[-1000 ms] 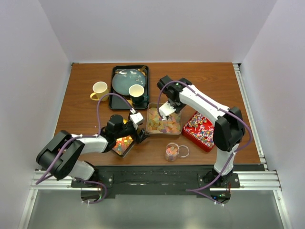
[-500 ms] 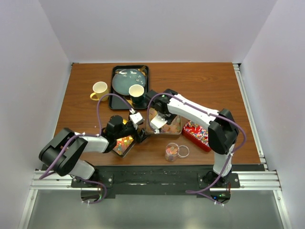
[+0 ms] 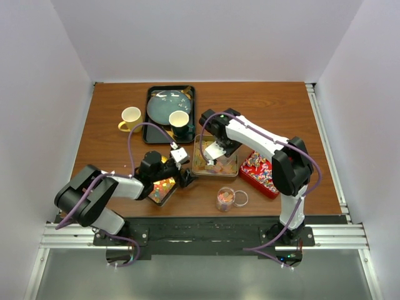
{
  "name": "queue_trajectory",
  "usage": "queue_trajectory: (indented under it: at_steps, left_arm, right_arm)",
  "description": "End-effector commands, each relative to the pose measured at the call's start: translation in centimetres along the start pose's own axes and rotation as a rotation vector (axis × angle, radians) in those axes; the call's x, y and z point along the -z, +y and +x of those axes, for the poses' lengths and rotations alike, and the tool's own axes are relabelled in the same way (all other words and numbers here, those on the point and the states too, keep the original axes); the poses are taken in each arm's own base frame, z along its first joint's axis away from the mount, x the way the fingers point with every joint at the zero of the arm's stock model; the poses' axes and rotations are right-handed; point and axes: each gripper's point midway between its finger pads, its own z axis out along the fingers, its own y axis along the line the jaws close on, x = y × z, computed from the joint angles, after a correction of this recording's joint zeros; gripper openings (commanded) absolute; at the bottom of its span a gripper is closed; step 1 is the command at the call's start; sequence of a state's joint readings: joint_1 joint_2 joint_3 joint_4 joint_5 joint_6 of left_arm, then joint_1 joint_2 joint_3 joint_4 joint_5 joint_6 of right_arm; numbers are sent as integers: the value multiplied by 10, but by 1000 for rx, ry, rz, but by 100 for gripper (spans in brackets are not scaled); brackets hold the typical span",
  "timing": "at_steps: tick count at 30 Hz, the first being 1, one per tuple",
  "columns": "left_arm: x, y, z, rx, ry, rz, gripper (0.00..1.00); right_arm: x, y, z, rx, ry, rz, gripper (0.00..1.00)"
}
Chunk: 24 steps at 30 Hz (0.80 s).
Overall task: Pack the candies
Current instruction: Scoop the fake candies from the storage box.
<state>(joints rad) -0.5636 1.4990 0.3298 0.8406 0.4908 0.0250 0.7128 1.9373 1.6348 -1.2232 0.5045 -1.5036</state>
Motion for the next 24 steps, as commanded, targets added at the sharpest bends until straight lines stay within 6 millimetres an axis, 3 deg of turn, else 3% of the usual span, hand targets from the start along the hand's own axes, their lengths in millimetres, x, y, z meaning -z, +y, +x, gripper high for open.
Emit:
queue_trajectory:
  at_steps: [1, 10, 22, 24]
  left_arm:
    - [-5, -7, 1, 14, -5, 45, 85]
    - [-9, -14, 4, 51, 1, 87, 80]
    - [-15, -15, 2, 63, 1, 100, 79]
    - [-16, -15, 1, 63, 0, 100, 79]
  right_arm:
    - [-4, 11, -22, -19, -62, -62, 0]
    - [-6, 10, -62, -152, -217, -144, 0]
    - [2, 64, -79, -358, -279, -380, 0]
    - [-3, 61, -76, -361, -251, -341, 0]
